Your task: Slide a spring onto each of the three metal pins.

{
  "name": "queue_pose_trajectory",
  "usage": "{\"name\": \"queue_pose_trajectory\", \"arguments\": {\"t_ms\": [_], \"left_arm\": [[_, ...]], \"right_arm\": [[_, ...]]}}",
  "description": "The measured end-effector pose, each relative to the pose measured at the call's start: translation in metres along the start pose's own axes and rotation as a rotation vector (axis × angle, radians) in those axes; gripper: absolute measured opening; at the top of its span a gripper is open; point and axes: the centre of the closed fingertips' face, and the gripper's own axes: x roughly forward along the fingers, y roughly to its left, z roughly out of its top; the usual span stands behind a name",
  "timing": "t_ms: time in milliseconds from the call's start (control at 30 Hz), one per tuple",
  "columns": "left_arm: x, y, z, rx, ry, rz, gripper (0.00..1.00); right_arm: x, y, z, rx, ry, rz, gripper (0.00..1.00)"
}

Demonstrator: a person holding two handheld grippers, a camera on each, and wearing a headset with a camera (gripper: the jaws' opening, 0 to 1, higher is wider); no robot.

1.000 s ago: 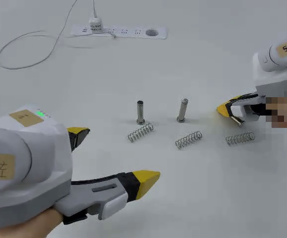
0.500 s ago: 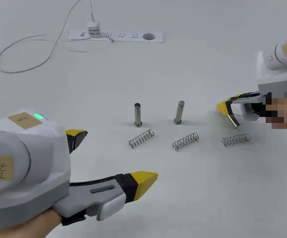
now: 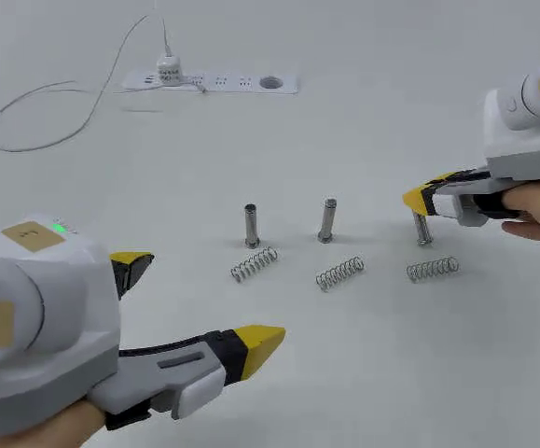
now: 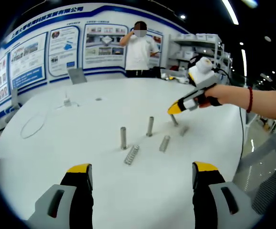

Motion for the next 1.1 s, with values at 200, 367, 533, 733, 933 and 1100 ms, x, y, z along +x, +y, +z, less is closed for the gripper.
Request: {"name": "queue_pose_trajectory", "arguments": {"t_ms": [200,367,533,733,933,1100], "left_arm": [[0.000,-0.003,0.001,0.008,-0.002,-0.006,0.88],[0.000,-0.004,0.001,0.012,-0.003,-0.011,0.88],[0.000,-0.003,0.001,0.013,-0.003,-0.011,0.87],[0.000,-0.003,0.001,0.011,-0.003,-0.012,0.87],[0.001,-0.002,0.001,0.017,0.001,-0.004,0.87],[0.000,-0.001,0.001,0.026,0.003,0.003,0.87]], "right_arm": [[-0.009,0.000,-0.001,0.005,-0.004,-0.010,0.08],[-0.015,0.001,-0.005,0.003,0.006,-0.023,0.08],[-0.022,0.000,-0.010,0.033,0.016,-0.038,0.09],[-0.023,-0.002,-0.013,0.038,0.033,-0.040,0.09],[-0.021,-0.003,-0.015,0.023,0.053,-0.032,0.09],[-0.018,-0.004,-0.016,0.001,0.063,-0.035,0.09]]}}
